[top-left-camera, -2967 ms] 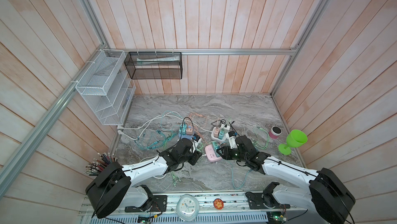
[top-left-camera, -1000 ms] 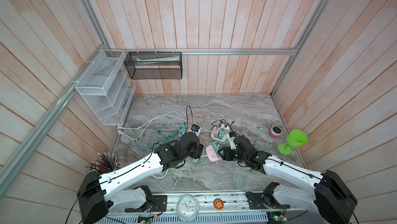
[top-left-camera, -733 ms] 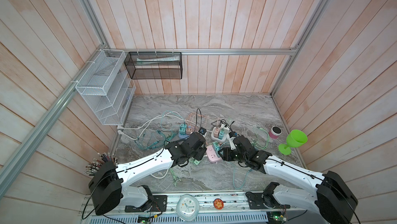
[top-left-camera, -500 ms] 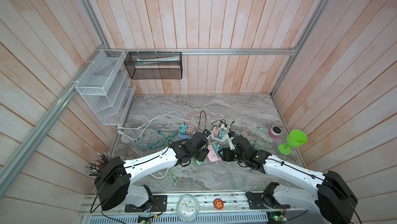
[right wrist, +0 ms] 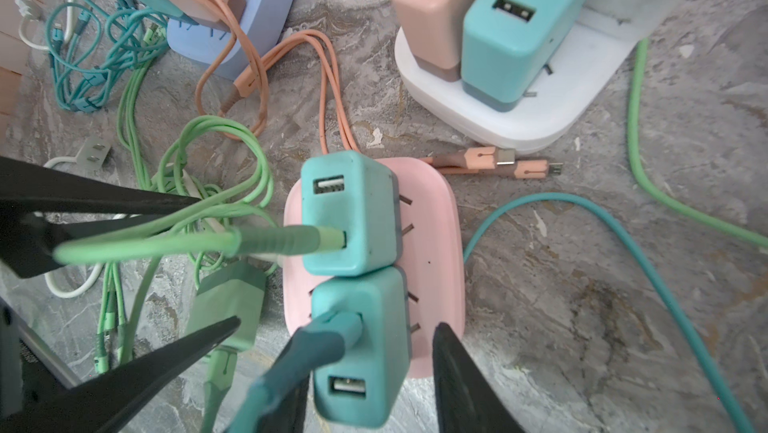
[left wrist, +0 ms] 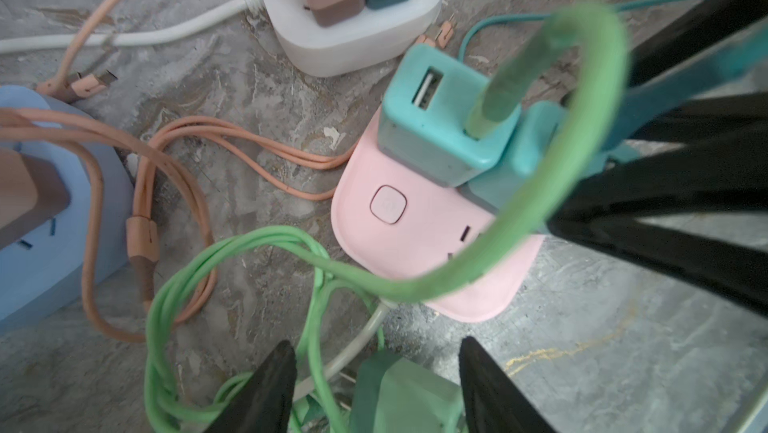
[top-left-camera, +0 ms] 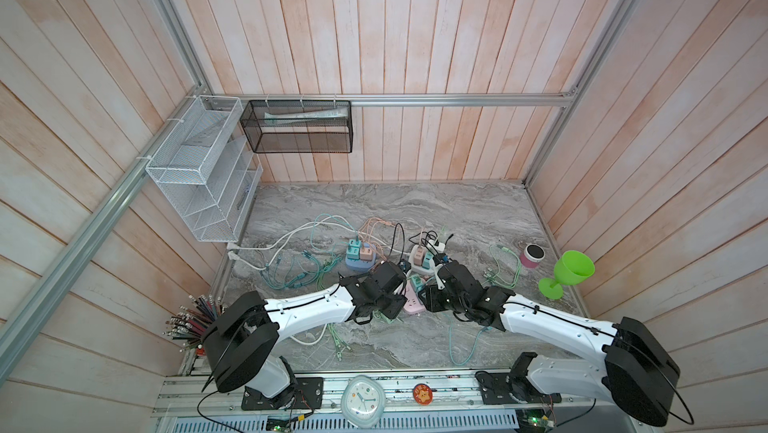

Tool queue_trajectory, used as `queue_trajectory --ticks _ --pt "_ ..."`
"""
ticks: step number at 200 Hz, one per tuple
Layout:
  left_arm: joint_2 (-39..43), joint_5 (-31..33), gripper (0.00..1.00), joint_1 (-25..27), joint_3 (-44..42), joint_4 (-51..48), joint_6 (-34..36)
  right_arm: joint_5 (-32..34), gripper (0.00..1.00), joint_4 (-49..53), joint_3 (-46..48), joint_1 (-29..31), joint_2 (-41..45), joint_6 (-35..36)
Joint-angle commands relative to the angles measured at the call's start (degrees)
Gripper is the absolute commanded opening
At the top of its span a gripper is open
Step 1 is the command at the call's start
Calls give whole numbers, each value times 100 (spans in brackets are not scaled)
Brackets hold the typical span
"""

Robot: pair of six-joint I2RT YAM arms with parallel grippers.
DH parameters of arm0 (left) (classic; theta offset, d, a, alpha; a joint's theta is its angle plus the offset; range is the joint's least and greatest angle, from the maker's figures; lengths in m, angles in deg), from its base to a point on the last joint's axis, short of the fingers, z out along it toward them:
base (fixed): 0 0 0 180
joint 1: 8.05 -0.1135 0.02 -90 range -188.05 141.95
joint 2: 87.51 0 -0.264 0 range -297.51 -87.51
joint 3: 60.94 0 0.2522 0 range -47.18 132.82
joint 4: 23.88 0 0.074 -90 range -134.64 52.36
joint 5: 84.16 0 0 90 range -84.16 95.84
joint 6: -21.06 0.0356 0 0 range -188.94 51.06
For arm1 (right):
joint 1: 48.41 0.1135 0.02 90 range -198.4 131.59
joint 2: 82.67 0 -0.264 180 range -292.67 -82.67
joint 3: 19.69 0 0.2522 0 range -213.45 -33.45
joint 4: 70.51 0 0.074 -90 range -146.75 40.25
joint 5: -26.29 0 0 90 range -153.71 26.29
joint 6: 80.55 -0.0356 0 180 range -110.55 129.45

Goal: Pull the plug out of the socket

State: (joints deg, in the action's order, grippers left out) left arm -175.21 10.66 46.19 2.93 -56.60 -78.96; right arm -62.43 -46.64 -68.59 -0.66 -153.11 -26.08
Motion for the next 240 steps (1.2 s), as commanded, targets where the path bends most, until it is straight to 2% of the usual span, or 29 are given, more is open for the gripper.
queue_trajectory --ticks 1,32,96,137,203,240 --pt "-138 -41 65 -1 -80 220 -90 298 45 281 -249 159 -208 51" --pt "-254 -381 65 -172 -119 489 -211 586 43 396 -320 398 -396 -63" --pt "-537 -407 65 -204 -114 586 -198 1023 35 565 -524 604 -729 -200" --pt "-647 -406 65 -212 -213 668 -323 1111 28 411 -587 655 -922 -157" --pt "-841 -517 64 -269 -204 752 -418 1298 23 448 -661 727 -1060 -105" --pt "-1016 -489 62 -280 -115 572 -440 1441 12 575 -819 771 -1051 -16"
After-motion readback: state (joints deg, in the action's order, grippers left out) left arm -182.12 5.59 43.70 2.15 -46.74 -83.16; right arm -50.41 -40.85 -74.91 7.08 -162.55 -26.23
